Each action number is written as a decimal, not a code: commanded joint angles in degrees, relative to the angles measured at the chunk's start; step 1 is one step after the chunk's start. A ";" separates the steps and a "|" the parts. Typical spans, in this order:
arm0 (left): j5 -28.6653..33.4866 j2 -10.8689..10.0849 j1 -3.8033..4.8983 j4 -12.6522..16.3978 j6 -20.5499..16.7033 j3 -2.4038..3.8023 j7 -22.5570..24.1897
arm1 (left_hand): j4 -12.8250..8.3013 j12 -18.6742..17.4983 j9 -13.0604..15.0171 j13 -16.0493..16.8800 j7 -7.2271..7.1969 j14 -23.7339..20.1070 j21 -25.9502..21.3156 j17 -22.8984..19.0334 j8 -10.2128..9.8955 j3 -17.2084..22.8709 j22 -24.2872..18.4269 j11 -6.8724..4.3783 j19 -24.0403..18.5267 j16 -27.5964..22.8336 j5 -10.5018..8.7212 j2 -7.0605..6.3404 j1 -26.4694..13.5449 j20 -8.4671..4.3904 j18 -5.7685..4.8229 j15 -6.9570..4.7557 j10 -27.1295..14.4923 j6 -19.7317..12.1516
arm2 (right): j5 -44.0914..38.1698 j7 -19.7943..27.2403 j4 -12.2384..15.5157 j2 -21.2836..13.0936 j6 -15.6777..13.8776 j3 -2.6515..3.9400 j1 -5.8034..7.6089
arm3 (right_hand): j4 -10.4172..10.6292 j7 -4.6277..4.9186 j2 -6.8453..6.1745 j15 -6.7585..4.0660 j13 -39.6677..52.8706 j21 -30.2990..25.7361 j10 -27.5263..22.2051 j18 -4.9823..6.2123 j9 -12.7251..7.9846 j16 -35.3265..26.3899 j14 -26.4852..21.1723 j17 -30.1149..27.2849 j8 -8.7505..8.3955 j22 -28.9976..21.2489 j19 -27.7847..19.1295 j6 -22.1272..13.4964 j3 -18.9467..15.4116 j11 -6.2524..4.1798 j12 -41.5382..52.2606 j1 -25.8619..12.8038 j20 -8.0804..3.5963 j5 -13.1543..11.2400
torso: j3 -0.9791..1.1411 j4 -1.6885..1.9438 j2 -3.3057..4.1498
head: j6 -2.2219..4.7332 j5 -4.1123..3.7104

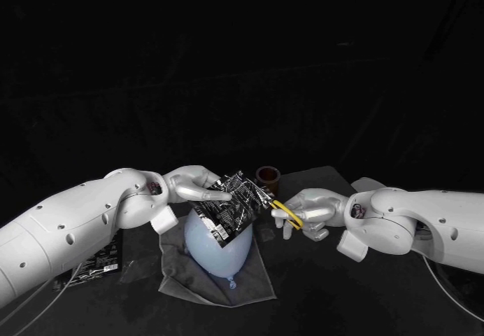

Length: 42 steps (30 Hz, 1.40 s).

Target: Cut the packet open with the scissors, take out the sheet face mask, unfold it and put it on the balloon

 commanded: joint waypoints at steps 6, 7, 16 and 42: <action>-1.59 0.16 -0.09 0.58 1.91 -0.08 1.00 | -1.34 0.22 4.73 0.09 -0.14 -0.03 0.40 0.12 0.31 1.09 0.07 -1.11 0.36 0.29 0.19 0.56 -0.04 0.04 0.90 -0.45 1.36 0.35 | 0.66 1.70 0.17 0.29 -1.51 0.12 0.11 | -0.01 -1.52 2.71 -1.60 4.42 1.10 2.30 -1.19 2.52 0.08 2.54 0.33 3.23 11.43 0.99 1.41 -4.24 -1.66 3.20 1.83 -1.54 0.00 | 0.00 -0.01 0.02 | 0.10 -0.17; -1.60 0.16 -0.09 0.59 1.91 -0.08 1.00 | -1.34 0.22 4.73 0.09 -0.14 -0.03 0.40 0.12 0.31 1.09 0.07 -1.11 0.36 0.29 0.19 0.56 -0.04 0.04 0.90 -0.45 1.36 0.35 | 0.61 1.69 0.19 0.30 -1.52 0.11 0.11 | -0.01 -1.38 2.89 -1.53 4.72 0.92 1.59 -1.16 2.62 -0.02 2.52 0.21 3.14 11.37 0.89 0.94 -4.90 -1.54 2.99 1.92 -1.56 -0.01 | 0.00 -0.01 0.02 | 0.10 -0.17; -1.62 0.05 -0.09 0.66 2.07 -0.08 0.94 | -1.34 0.22 4.73 0.09 -0.14 -0.03 0.40 0.12 0.31 1.09 0.07 -1.11 0.36 0.29 0.19 0.56 -0.04 0.04 0.90 -0.45 1.36 0.35 | 0.32 2.21 0.31 0.44 -1.48 0.11 0.11 | 0.02 2.26 3.59 1.40 2.03 -2.19 -8.67 -0.65 1.01 -1.08 1.72 -1.42 -1.44 10.39 -1.02 -5.48 -8.66 2.05 -3.79 2.58 0.44 -0.01 | 0.02 -0.03 0.02 | 0.22 -0.06; -3.47 -0.42 -0.10 1.79 4.21 -0.08 1.86 | -1.45 0.31 4.98 0.37 -0.20 -0.05 0.47 0.45 0.34 1.15 0.12 -1.17 0.41 0.48 0.19 0.52 -0.12 -0.01 0.91 -0.50 1.39 0.39 | 0.72 1.09 -2.45 0.16 4.80 0.12 0.33 | 0.40 5.38 -5.34 4.39 -6.63 -8.73 -12.77 1.01 -4.36 -2.75 -1.50 -5.97 -7.02 8.21 -5.74 -8.78 3.34 5.08 -8.06 -2.27 3.98 0.01 | 0.04 -0.05 0.02 | 0.05 0.01</action>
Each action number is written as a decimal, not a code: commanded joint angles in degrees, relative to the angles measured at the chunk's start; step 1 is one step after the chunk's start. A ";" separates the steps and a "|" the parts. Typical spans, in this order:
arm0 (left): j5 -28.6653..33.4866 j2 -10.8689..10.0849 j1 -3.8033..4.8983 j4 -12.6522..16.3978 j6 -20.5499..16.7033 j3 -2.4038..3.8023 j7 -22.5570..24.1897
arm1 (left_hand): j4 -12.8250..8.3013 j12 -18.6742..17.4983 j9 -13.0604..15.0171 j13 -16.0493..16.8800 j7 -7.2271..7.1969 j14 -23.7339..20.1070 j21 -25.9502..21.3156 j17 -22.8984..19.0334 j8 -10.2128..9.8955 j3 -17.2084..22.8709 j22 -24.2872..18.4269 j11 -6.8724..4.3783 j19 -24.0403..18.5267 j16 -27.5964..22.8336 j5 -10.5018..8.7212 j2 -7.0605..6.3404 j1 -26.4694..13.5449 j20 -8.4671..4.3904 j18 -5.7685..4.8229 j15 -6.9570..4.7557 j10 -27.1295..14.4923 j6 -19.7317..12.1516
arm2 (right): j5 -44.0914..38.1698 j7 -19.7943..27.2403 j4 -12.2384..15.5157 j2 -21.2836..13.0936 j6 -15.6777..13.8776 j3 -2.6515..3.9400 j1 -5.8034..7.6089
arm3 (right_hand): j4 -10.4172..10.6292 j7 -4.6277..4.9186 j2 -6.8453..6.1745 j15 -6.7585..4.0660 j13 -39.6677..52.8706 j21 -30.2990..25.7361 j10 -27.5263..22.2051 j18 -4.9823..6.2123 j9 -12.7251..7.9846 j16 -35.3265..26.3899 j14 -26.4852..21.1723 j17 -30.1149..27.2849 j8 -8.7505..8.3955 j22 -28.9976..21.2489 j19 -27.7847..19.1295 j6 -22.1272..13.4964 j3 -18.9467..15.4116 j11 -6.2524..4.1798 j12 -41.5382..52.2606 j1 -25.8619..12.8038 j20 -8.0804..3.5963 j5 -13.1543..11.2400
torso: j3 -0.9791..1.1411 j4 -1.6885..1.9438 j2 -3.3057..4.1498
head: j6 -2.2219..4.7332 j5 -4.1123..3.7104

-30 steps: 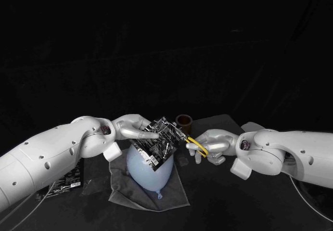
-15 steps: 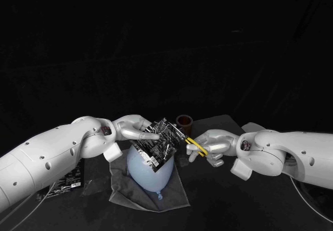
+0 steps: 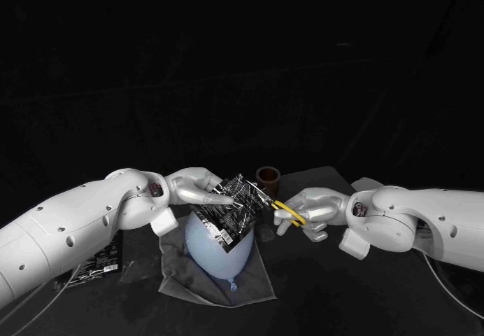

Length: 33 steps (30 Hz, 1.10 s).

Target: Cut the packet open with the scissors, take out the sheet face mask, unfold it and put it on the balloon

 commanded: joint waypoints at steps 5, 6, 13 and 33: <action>-2.09 -0.22 -0.10 1.13 2.71 -0.09 1.33 | -1.47 0.39 5.01 0.12 -0.09 0.15 0.30 0.10 0.34 1.14 0.09 -0.85 0.45 0.29 0.39 0.50 -0.13 -0.03 0.88 -0.46 1.09 0.35 | 0.81 -0.02 -1.42 0.15 3.08 0.12 0.24 | 0.02 0.90 -0.04 -0.19 -0.12 0.29 0.78 0.46 -0.06 -0.06 -0.25 0.13 0.27 8.21 -0.11 -0.11 0.18 -0.22 0.24 -0.36 -0.13 0.00 | -0.02 0.02 0.03 | -0.19 -0.04; -2.18 -0.26 -0.10 1.24 2.75 -0.09 1.37 | -1.47 0.39 5.01 0.12 -0.09 0.15 0.30 0.10 0.34 1.14 0.09 -0.85 0.45 0.29 0.39 0.50 -0.13 -0.03 0.88 -0.46 1.09 0.35 | 0.87 -0.07 -1.58 0.17 3.27 0.12 0.25 | 0.02 0.90 -0.04 -0.19 -0.12 0.29 0.78 0.46 -0.06 -0.06 -0.25 0.13 0.27 8.21 -0.11 -0.11 0.18 -0.22 0.24 -0.36 -0.13 0.00 | -0.02 0.03 0.03 | -0.22 -0.05; -2.52 -0.46 -0.11 1.60 3.00 -0.09 1.57 | -1.47 0.39 5.01 0.12 -0.09 0.15 0.30 0.10 0.34 1.14 0.09 -0.85 0.45 0.29 0.39 0.50 -0.13 -0.03 0.88 -0.46 1.09 0.35 | 1.25 -0.01 -2.12 0.27 3.56 0.12 0.31 | 0.03 0.89 -0.05 -0.19 -0.14 0.15 0.80 0.49 -0.06 -0.12 -0.29 0.01 0.27 8.17 -0.20 -0.10 0.18 -0.22 0.24 -0.37 -0.13 0.00 | -0.02 0.06 0.00 | -0.10 -0.08; -2.87 -0.83 -0.14 2.08 2.93 -0.09 2.53 | -1.51 0.42 5.11 0.23 -0.15 0.13 0.33 0.23 0.35 1.15 0.11 -0.89 0.47 0.35 0.38 0.47 -0.16 -0.05 0.88 -0.48 1.10 0.37 | 2.47 0.81 -3.48 0.64 2.61 0.13 0.51 | 0.06 1.11 -0.85 -0.07 -1.12 -0.39 -0.03 0.59 -0.43 -0.26 -0.60 -0.46 0.01 7.96 -0.61 -0.53 0.43 0.00 -0.19 -0.73 -0.10 0.02 | -0.01 0.06 -0.02 | 0.28 -0.29</action>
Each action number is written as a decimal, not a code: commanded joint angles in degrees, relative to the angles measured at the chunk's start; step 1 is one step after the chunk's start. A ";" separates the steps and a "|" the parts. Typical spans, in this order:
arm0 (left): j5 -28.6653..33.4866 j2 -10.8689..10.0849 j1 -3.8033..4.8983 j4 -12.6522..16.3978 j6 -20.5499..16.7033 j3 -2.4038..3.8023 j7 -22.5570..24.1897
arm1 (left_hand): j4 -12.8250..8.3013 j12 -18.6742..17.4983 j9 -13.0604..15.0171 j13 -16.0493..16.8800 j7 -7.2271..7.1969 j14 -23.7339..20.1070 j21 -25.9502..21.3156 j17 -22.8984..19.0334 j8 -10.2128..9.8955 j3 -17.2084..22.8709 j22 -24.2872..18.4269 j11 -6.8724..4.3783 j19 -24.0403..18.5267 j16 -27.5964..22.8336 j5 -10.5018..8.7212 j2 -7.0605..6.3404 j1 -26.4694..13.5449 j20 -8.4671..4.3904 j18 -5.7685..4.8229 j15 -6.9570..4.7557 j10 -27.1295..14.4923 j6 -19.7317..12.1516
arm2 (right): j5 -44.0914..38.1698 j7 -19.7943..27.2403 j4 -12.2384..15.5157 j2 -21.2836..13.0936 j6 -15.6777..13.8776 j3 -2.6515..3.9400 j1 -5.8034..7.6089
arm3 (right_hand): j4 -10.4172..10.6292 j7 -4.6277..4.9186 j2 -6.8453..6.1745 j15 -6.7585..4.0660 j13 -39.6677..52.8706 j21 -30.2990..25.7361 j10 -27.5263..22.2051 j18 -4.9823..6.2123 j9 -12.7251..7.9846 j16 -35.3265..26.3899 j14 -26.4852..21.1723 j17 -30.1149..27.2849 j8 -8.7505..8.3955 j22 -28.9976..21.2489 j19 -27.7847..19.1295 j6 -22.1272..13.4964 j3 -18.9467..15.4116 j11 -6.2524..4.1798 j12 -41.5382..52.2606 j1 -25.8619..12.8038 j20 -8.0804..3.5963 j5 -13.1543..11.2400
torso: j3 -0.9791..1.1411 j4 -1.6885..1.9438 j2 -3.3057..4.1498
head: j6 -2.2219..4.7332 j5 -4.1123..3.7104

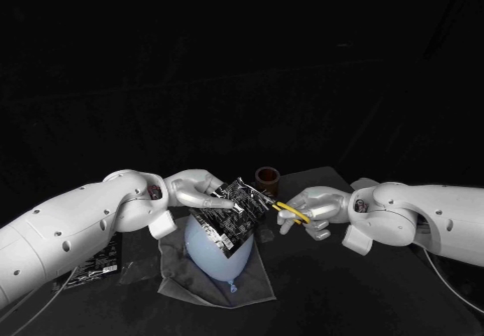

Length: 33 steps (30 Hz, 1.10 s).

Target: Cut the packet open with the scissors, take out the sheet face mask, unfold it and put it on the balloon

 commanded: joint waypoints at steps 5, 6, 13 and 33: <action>-0.65 0.07 -0.13 0.64 2.06 -0.09 1.15 | -1.51 0.19 5.11 0.10 0.00 -0.07 0.33 0.05 0.35 1.15 0.06 -0.89 0.47 0.37 0.25 0.61 -0.03 -0.06 0.83 -0.32 1.10 0.31 | 1.81 1.62 -0.11 0.87 -2.27 0.13 0.14 | 0.08 1.02 -0.52 -0.06 -0.08 0.05 -0.21 0.65 -0.08 -0.11 -0.15 0.32 -0.22 7.99 -0.04 -0.62 0.44 0.16 -0.35 -0.44 0.00 -0.08 | 0.01 0.07 -0.01 | 0.30 -0.10; -0.65 0.08 -0.13 0.67 2.03 -0.09 1.18 | -1.51 0.19 5.11 0.10 0.00 -0.07 0.33 0.05 0.35 1.15 0.06 -0.89 0.47 0.37 0.25 0.61 -0.03 -0.06 0.83 -0.32 1.10 0.31 | 1.86 1.71 -0.08 1.02 -2.38 0.13 0.14 | 0.08 1.04 -0.33 -0.05 -0.21 0.04 -0.24 0.65 -0.12 -0.08 -0.14 0.29 -0.23 7.98 -0.04 -0.66 0.58 0.18 -0.37 -0.51 0.01 -0.08 | 0.02 0.06 -0.01 | 0.35 -0.14; -0.59 0.17 -0.13 0.95 1.89 -0.09 1.40 | -1.51 0.19 5.11 0.10 0.00 -0.07 0.33 0.05 0.35 1.15 0.06 -0.89 0.47 0.37 0.25 0.61 -0.03 -0.06 0.83 -0.32 1.10 0.31 | 2.53 2.61 -0.05 2.00 -3.55 0.12 0.14 | 0.02 1.02 0.24 -0.04 -0.47 0.19 -0.13 0.63 -0.17 0.05 -0.06 0.41 -0.16 8.01 0.05 -0.56 0.86 0.17 -0.29 -0.52 0.04 -0.09 | 0.01 0.03 0.03 | 0.75 -0.30; -1.25 -0.17 -0.13 1.23 1.49 -0.09 2.17 | -1.55 0.22 5.30 0.30 -0.06 -0.14 0.37 0.29 0.35 1.17 0.09 -0.93 0.49 0.48 0.25 0.61 -0.11 -0.09 0.83 -0.36 1.07 0.31 | 2.16 1.99 -1.04 2.48 -5.23 0.12 0.13 | -0.52 -4.50 6.20 -4.58 2.53 7.01 14.31 -0.79 2.32 2.50 2.85 4.55 7.20 10.16 4.74 9.36 -1.70 -5.11 8.34 5.05 -3.69 -0.06 | -0.02 -0.01 0.04 | 0.40 -0.38</action>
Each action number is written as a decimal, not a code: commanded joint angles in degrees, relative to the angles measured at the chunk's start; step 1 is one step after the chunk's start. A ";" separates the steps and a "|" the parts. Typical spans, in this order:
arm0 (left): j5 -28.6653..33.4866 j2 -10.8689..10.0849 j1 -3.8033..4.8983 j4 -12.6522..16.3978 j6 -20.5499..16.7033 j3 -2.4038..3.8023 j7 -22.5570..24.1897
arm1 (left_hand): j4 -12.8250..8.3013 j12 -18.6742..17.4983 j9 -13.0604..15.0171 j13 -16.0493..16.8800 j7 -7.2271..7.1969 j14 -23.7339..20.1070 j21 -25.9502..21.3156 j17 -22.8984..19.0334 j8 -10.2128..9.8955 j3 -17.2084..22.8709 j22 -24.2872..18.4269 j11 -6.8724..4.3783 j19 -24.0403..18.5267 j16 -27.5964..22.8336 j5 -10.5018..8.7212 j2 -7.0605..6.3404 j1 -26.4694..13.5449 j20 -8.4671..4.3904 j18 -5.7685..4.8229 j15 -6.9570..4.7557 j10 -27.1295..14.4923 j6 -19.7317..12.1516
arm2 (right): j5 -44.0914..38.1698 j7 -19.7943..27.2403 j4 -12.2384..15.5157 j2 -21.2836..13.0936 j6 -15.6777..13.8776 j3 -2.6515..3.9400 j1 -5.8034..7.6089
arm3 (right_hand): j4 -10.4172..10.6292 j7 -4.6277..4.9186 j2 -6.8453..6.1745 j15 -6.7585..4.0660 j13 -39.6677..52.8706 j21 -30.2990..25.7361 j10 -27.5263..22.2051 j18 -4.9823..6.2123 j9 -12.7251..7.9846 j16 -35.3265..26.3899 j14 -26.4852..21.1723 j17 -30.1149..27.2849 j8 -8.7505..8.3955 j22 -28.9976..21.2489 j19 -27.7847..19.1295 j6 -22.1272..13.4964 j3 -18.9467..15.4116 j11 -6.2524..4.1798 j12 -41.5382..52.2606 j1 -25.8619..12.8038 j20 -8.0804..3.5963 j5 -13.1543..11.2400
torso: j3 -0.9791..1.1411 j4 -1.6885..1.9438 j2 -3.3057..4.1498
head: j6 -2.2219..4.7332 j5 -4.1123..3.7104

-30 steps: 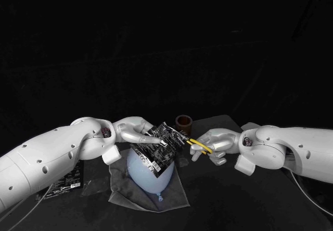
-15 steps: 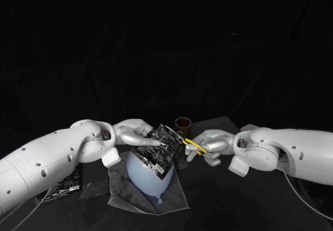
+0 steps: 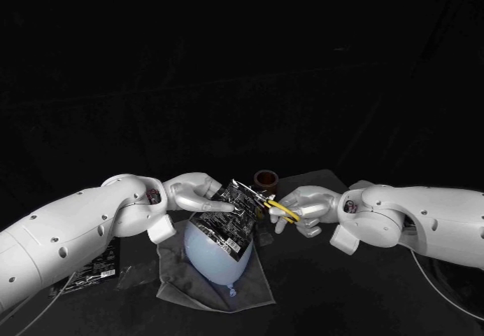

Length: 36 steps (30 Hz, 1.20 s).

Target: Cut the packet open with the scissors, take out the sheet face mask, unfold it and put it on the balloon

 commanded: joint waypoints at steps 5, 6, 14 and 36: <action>-1.50 0.05 -0.12 0.34 1.48 -0.07 1.08 | -1.58 0.24 5.34 0.11 0.03 -0.03 0.38 0.11 0.35 1.18 0.06 -0.23 0.50 0.31 0.20 0.69 -0.02 -0.10 0.72 -0.26 0.34 0.34 | -0.72 -0.32 -0.07 -0.51 -1.47 0.14 0.12 | 0.04 -5.07 4.80 -4.42 9.79 5.82 10.23 -1.33 7.44 1.54 2.62 3.70 9.00 11.52 4.06 6.01 -4.72 -6.15 10.16 4.38 -4.30 -0.11 | 0.01 0.03 -0.05 | -0.62 0.02; -1.58 0.05 -0.12 0.33 1.48 -0.07 1.09 | -1.58 0.24 5.34 0.11 0.03 -0.03 0.38 0.11 0.35 1.18 0.06 -0.23 0.50 0.31 0.20 0.69 -0.02 -0.10 0.72 -0.26 0.34 0.34 | -0.84 -0.44 -0.06 -0.55 -1.42 0.14 0.12 | 0.04 -5.31 5.17 -4.63 10.82 6.13 10.33 -1.41 8.16 1.67 2.72 3.98 9.62 11.63 4.26 6.11 -5.17 -6.30 11.01 4.58 -4.47 -0.05 | 0.01 0.03 -0.05 | -0.62 0.02; -1.91 0.00 -0.11 0.33 1.58 -0.07 1.06 | -1.58 0.24 5.34 0.11 0.03 -0.03 0.38 0.11 0.35 1.18 0.06 -0.23 0.50 0.31 0.20 0.69 -0.02 -0.10 0.72 -0.26 0.34 0.34 | -1.31 -0.16 0.13 -0.69 -2.01 0.14 0.12 | 0.10 -5.87 8.03 -5.26 20.54 6.81 6.42 -1.62 13.43 2.24 3.09 5.34 12.09 11.93 4.72 4.48 -11.22 -6.78 17.21 5.73 -5.35 -0.10 | 0.02 0.04 -0.05 | -0.42 0.01; -1.96 -0.14 -0.10 0.48 1.70 -0.08 1.40 | -1.63 0.27 5.46 0.25 0.00 -0.07 0.41 0.27 0.35 1.21 0.08 -0.26 0.50 0.39 0.20 0.72 -0.04 -0.13 0.72 -0.29 0.33 0.35 | 2.97 2.55 4.35 -2.75 -4.69 -0.08 0.12 | -3.37 -0.42 10.84 -0.71 4.80 1.79 1.29 -0.39 1.39 0.56 1.45 1.66 -5.98 10.28 1.57 1.35 -11.66 -1.72 1.61 12.76 -0.54 -0.06 | 0.01 -0.06 -0.06 | -0.02 -0.05</action>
